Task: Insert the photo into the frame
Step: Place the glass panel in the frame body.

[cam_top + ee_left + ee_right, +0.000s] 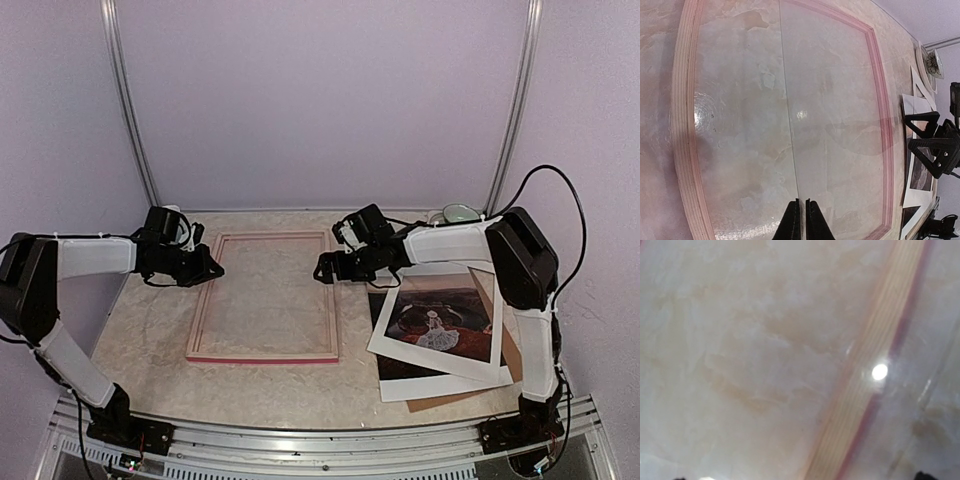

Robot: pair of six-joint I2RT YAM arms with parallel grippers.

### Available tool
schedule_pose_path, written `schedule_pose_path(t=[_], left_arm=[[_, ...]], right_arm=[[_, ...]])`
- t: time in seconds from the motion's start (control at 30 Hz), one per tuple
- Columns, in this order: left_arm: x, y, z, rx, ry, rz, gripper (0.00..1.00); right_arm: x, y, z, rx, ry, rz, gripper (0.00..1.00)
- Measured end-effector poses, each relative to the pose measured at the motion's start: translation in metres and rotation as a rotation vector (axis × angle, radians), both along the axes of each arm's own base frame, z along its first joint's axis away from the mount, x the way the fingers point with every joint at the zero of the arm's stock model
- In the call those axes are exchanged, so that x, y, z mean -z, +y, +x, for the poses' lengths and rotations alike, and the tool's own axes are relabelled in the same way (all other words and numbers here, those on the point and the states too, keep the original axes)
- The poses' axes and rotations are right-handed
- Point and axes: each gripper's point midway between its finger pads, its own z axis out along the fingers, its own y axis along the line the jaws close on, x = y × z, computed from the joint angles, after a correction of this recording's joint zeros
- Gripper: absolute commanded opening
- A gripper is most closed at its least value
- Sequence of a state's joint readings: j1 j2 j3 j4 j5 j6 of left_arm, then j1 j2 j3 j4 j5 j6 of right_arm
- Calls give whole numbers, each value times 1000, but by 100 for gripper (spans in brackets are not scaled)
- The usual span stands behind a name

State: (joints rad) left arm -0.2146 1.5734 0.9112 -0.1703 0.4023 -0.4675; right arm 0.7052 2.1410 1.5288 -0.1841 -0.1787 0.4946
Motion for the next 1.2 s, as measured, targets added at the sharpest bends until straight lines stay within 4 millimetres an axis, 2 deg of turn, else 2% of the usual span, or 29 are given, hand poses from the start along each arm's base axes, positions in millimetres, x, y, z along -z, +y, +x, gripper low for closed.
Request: schedule_pose_path(t=[0.3, 0.7, 1.2], left_arm=[[3, 3, 1, -14, 0, 15, 7], [6, 8, 2, -39, -1, 36, 6], [7, 13, 4, -77, -7, 45, 3]], right_arm=[[-2, 7, 2, -9, -3, 8, 99], [12, 12, -5, -28, 23, -6, 99], [11, 17, -6, -44, 27, 11, 99]])
